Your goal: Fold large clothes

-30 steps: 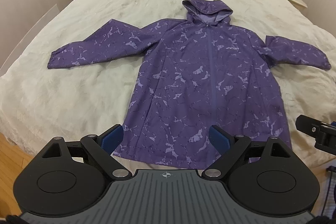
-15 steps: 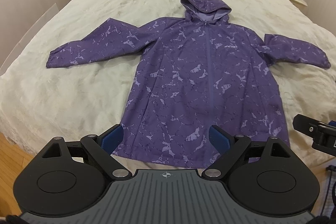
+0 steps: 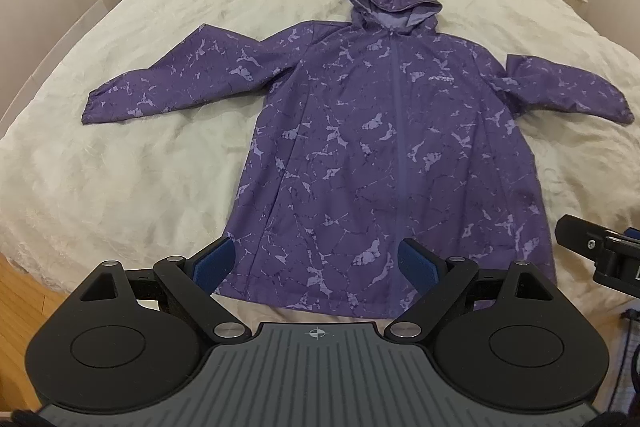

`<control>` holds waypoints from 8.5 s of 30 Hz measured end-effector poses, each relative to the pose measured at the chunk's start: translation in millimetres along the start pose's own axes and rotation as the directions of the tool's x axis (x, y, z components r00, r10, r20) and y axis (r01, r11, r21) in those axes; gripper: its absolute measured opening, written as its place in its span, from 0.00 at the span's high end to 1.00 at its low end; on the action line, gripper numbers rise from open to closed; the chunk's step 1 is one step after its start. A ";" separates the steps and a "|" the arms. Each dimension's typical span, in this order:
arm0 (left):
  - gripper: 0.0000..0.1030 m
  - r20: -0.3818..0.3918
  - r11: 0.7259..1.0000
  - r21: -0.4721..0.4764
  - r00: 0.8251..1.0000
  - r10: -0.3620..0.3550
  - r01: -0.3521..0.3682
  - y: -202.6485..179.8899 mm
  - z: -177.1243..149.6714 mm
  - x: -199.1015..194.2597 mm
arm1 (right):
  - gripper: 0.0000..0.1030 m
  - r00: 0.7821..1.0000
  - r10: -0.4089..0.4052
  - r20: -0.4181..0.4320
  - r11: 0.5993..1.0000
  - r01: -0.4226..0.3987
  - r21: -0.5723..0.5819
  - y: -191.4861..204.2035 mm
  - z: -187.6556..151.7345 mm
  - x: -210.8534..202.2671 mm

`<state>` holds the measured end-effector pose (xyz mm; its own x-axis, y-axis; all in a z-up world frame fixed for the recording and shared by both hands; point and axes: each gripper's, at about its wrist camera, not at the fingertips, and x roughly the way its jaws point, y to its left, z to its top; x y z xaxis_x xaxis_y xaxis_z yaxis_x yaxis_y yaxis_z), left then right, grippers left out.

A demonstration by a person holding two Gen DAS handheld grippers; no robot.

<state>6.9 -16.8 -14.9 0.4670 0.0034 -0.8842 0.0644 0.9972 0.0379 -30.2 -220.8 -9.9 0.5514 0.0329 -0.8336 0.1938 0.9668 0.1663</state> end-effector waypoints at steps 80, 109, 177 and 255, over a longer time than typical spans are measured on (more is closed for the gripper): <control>0.14 0.078 0.840 -0.540 0.990 0.114 -0.054 370.1 129.0 282.4 | 0.01 0.958 0.203 0.200 0.979 -0.196 -0.058 125.1 198.8 172.4; 0.92 0.636 0.893 -0.302 0.769 -0.074 0.335 246.5 225.6 109.4 | 0.01 0.953 0.304 0.014 0.946 -0.300 -0.121 90.0 162.9 178.6; 0.43 0.010 0.979 -0.055 0.980 -0.198 0.198 123.6 191.9 370.7 | 0.81 0.997 0.011 -0.082 0.988 -0.023 -0.150 -56.2 206.5 304.5; 0.11 -0.033 0.952 -0.209 0.971 -0.236 0.224 -47.2 128.5 251.4 | 0.16 0.987 -0.158 -0.036 0.848 0.154 0.508 -439.7 239.7 252.0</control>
<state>234.7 -72.5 -179.2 0.4092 -0.2299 -0.8830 -0.0186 0.9654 -0.2599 218.0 -698.3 -166.8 0.4845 -0.1110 -0.8677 0.6611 0.6960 0.2801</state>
